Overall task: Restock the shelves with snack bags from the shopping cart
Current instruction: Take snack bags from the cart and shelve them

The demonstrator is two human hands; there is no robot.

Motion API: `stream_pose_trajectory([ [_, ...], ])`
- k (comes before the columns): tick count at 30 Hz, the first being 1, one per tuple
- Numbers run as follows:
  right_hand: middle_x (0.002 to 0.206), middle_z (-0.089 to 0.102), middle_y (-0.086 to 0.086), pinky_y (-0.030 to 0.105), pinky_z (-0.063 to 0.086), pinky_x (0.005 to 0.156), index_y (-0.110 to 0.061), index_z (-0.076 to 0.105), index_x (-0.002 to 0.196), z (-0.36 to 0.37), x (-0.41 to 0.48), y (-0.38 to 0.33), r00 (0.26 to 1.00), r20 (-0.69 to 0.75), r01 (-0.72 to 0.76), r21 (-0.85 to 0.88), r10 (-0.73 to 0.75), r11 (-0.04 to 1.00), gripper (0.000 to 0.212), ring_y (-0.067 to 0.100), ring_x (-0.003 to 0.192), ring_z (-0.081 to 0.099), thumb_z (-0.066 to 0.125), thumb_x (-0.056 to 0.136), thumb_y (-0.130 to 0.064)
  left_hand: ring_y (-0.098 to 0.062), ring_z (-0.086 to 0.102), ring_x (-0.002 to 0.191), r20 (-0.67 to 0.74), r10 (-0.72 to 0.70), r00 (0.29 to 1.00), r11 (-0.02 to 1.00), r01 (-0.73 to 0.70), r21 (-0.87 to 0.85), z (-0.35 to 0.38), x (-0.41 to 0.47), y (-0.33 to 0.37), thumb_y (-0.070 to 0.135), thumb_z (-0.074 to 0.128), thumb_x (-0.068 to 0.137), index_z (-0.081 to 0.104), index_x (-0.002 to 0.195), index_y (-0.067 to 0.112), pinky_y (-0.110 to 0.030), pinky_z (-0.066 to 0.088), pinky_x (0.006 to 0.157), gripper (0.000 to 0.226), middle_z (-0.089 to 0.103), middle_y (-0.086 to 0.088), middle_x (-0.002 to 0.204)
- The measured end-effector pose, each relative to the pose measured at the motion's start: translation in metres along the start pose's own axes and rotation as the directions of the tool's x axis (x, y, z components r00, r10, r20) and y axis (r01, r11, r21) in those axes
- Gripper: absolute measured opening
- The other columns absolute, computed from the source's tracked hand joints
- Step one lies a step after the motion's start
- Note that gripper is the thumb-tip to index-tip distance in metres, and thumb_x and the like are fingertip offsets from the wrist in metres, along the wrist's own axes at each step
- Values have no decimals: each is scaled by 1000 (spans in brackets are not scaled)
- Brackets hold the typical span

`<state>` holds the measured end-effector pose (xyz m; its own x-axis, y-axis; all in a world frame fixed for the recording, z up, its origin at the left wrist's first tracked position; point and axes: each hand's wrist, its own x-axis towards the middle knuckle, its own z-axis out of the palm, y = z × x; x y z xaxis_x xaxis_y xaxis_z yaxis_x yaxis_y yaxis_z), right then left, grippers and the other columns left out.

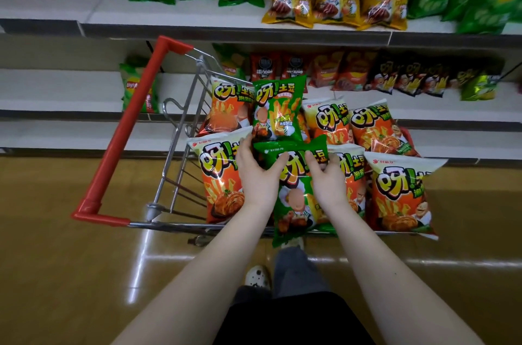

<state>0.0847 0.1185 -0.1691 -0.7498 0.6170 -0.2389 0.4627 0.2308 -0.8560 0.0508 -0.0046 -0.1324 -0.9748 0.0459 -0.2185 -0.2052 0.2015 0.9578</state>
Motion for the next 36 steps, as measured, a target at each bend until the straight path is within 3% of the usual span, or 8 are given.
stream_pose_trajectory([
  [5,90,54,-4,30,40,76,-2,33,138,3,13,-42,999,-4,34,99,-34,994,65,21,93,57,46,94,-48,-16,42,128,109,-172,979,977,183,-108,8,5,20,41,73,81,18,149,19,-27,33,103,90,42,3,139],
  [9,132,51,2,32,34,97,-12,37,141,4,35,-64,997,75,-8,184,-5,983,59,22,125,45,37,97,-51,-26,37,137,52,-223,973,972,226,-63,8,23,30,48,64,85,16,152,15,-34,31,107,89,38,-5,149],
  [12,125,52,1,35,35,100,-11,45,132,3,72,-67,997,64,-57,202,45,978,54,22,121,47,29,99,-51,-22,44,129,-25,-215,976,971,210,-118,3,43,37,49,66,83,25,149,18,-31,34,100,83,48,0,139],
  [17,104,58,9,32,38,81,-3,53,121,19,127,-62,993,65,-99,89,94,991,46,28,105,57,41,98,-42,-20,50,125,-138,-237,962,957,207,-206,-5,75,51,59,72,72,31,147,25,-43,39,107,92,52,5,136],
  [22,120,60,16,33,43,83,-1,51,126,46,153,-67,966,198,-159,-43,164,986,71,32,107,59,56,84,-59,6,64,90,-200,-212,957,956,160,-247,-9,101,59,51,73,77,45,138,27,-30,49,86,71,63,11,117],
  [26,124,58,20,40,46,89,-1,44,125,59,152,-70,968,154,-185,-81,196,979,81,35,108,59,66,75,-60,-12,60,112,-190,-238,953,941,178,-287,-19,110,67,55,77,67,49,132,30,-37,46,97,76,64,12,119],
  [30,130,52,24,41,43,92,1,34,132,55,144,-83,981,59,-176,-120,184,977,72,39,115,54,65,85,-44,-6,54,101,-158,-227,961,938,172,-299,-35,117,71,45,71,79,46,126,30,-29,38,89,55,57,22,103],
  [36,120,57,16,49,46,93,-9,38,127,48,109,-128,995,-102,6,-136,-20,991,62,38,111,55,61,84,-46,-9,53,103,-33,-153,988,947,137,-289,-79,125,87,44,69,81,45,125,32,-24,40,82,52,57,19,105],
])
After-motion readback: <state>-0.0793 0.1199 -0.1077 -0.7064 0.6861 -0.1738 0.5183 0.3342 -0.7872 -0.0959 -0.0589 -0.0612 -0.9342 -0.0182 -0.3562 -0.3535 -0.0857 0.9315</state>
